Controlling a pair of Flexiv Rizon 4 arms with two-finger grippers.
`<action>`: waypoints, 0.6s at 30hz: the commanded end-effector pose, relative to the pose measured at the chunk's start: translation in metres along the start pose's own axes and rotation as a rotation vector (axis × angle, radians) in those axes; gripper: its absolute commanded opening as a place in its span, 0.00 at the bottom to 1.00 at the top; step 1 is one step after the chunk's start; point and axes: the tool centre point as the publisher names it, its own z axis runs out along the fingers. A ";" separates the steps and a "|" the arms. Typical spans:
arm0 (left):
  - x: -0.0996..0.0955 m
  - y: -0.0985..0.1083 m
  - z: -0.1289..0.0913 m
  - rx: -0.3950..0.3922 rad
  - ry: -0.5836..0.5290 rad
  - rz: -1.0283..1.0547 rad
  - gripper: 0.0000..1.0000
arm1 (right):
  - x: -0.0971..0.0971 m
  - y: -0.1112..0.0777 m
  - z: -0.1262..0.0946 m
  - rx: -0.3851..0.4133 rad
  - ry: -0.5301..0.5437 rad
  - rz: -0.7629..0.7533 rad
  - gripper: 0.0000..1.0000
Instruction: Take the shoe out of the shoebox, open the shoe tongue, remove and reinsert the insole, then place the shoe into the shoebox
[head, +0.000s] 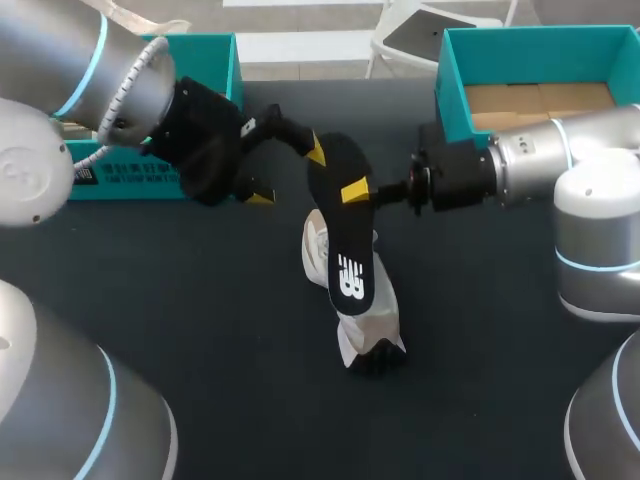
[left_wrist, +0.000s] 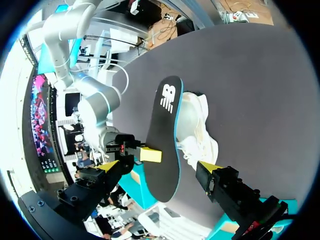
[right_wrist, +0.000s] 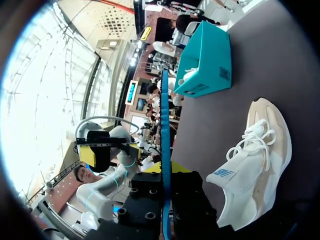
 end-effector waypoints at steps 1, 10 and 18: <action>0.005 -0.003 0.001 -0.006 -0.163 0.002 1.00 | -0.001 -0.001 0.002 -0.013 0.002 -0.003 0.00; 0.019 0.008 0.014 -0.038 -0.404 0.042 1.00 | -0.001 -0.003 0.005 -0.011 0.009 0.005 0.00; 0.031 0.013 0.026 -0.010 -0.501 0.029 1.00 | 0.000 -0.006 0.004 -0.017 0.007 0.009 0.00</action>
